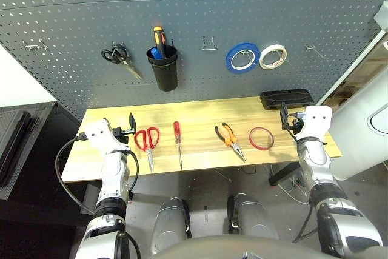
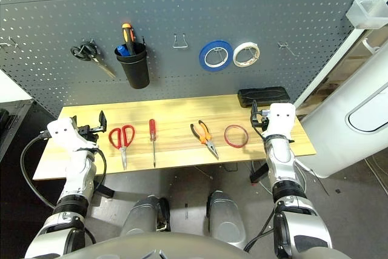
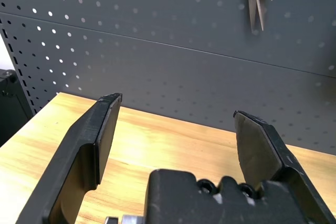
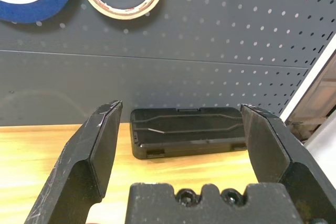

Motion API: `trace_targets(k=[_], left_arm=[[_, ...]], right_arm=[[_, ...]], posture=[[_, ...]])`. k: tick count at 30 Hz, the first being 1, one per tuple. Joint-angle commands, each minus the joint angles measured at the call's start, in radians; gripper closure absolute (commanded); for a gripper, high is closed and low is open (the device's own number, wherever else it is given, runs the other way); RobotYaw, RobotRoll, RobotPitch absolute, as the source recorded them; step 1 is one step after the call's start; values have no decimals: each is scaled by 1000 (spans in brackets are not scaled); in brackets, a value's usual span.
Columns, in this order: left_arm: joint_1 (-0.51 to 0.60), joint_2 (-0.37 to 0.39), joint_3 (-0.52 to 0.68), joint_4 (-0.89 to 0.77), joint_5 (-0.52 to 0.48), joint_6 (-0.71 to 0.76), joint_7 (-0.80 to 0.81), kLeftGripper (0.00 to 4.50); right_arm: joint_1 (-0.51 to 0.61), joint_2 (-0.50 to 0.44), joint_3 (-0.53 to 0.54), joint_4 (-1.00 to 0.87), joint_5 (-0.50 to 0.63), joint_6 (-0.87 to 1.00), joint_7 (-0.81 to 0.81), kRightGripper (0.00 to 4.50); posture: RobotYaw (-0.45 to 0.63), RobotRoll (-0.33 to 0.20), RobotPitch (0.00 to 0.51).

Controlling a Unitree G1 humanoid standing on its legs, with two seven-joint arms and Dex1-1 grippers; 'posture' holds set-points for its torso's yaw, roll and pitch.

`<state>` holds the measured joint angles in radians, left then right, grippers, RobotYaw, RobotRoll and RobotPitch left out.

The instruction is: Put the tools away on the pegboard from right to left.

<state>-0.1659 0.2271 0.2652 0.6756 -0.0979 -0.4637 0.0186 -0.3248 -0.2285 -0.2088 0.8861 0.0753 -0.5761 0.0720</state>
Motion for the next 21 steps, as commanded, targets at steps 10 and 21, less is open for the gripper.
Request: trace_targets(k=[10,21], left_arm=[[61,38,-27,-190,-41,82,-143,16],[34,162,-135,-329,-124,209,-548,16]], right_arm=[[2,-5,22,-95,39,141,125,0],[13,-48,147,-479,-18,711,177,0]], posture=[[-58,0,46],[-93,0,115]])
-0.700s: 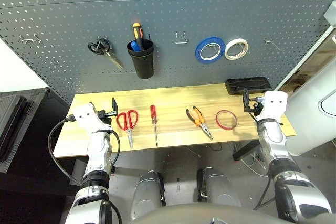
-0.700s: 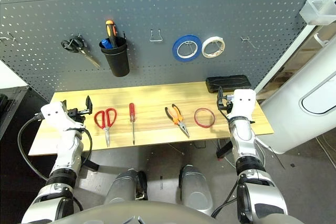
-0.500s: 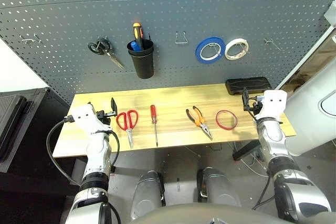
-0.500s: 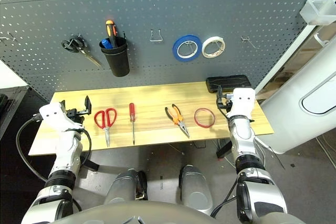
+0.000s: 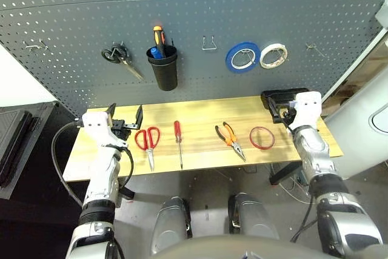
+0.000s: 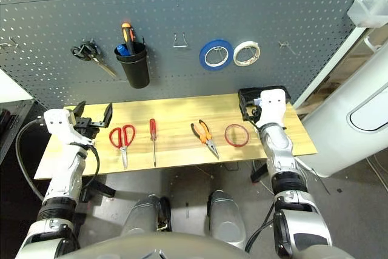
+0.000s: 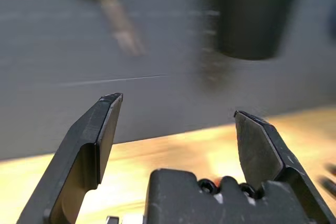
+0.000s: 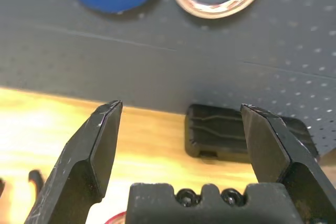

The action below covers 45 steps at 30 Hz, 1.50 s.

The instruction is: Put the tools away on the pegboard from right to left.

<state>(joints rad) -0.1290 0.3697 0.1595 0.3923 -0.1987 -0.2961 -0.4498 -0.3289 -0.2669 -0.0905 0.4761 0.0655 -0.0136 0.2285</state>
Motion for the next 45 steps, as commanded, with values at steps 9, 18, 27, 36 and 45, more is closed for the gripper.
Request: trace_targets(k=[9,18,27,36,45], left_arm=[[81,62,-90,-249,-103,180,-273,16],[133,89,-121,-395,-113,280,-341,16],[150,102,-121,-522,-121,382,-325,16],[154,96,-111,-544,-113,392,-301,0],[115,80,-90,-480,-122,323,-307,0]], right_arm=[[0,-8,58,-192,2,657,24,0],[-47,15,95,-113,15,772,66,0],[-142,58,146,136,-33,702,61,0],[-213,70,139,325,-64,585,28,2442],[-128,23,118,48,-43,611,52,4477]], posture=[[-101,0,186],[-91,0,234],[-60,0,249],[-36,0,230],[-44,0,191]])
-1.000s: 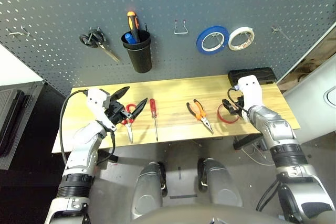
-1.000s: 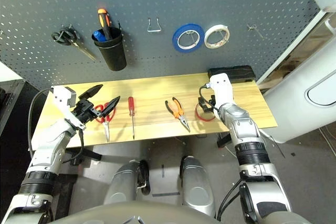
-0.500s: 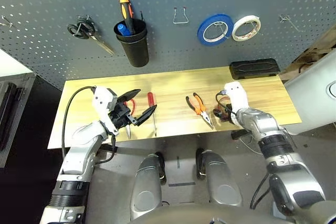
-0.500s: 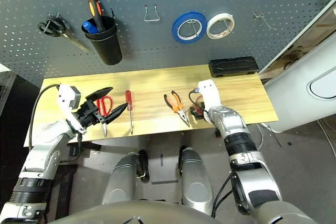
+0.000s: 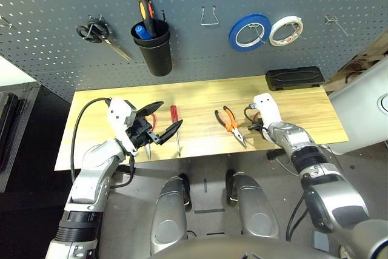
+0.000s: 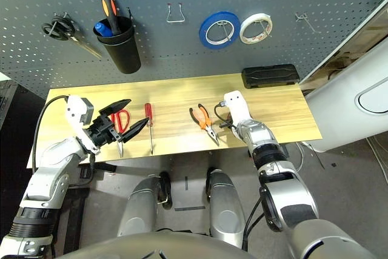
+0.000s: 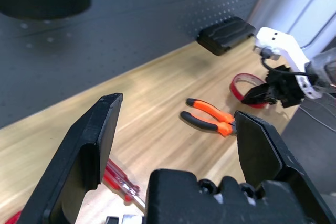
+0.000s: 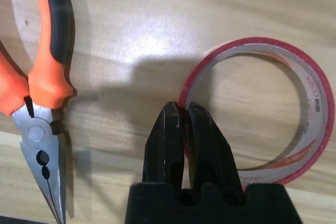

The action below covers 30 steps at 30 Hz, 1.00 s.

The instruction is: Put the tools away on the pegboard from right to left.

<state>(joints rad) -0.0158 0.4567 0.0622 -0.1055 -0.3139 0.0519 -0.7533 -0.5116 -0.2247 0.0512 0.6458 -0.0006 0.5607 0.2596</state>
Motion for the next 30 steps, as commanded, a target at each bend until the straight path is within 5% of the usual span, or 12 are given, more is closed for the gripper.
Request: trace_targets(k=[1,14,20,30], left_arm=[[-3,-7,13,18,-12,-31,-5,0],[-47,84,143,-123,-210,117,-34,0],[-84,135,181,-137,-240,159,-45,0],[-128,117,164,-106,-234,162,-35,0]], right_arm=[[78,-28,-35,-187,32,55,23,4477],[225,-150,-110,-665,23,87,-3,4477],[221,-198,-156,-750,13,-4,-24,4477],[204,-220,-222,-734,-4,-192,-71,4477]], posture=[[-45,0,186],[-45,0,158],[-52,0,123],[-66,0,75]])
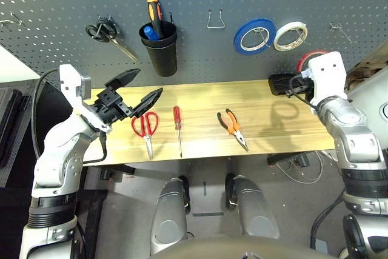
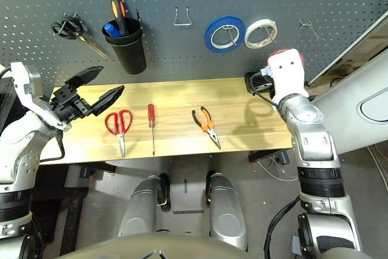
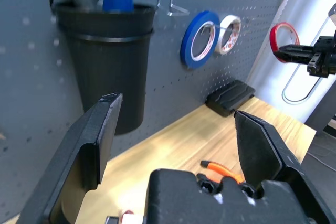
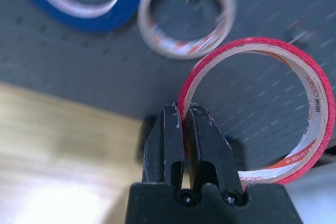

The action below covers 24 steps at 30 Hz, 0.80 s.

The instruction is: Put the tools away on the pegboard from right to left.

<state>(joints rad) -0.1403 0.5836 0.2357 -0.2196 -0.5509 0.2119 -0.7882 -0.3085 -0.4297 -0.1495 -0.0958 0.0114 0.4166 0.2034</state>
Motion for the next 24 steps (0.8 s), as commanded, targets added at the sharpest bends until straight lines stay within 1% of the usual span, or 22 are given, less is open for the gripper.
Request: trace_targets(k=[1,6,11,16,24], left_arm=[[-7,-14,-13,9,5,0,2,0],[-22,-30,-30,16,18,-6,2,0],[-30,-41,-46,27,29,-15,-4,0],[-33,-48,-56,35,35,-24,-5,0],[-17,-60,-66,45,47,-47,-15,0]], right_arm=[[2,-18,-23,8,-22,-63,-21,4477],[-17,-23,-43,33,-38,-101,-59,4477],[-68,-42,-41,129,-30,-121,-46,4477],[-154,-66,-47,297,-5,-113,-9,4477],[-321,-115,-30,645,-2,-218,51,4477]], posture=[[-66,0,74],[-71,0,62],[-70,0,58],[-62,0,60],[-54,0,63]])
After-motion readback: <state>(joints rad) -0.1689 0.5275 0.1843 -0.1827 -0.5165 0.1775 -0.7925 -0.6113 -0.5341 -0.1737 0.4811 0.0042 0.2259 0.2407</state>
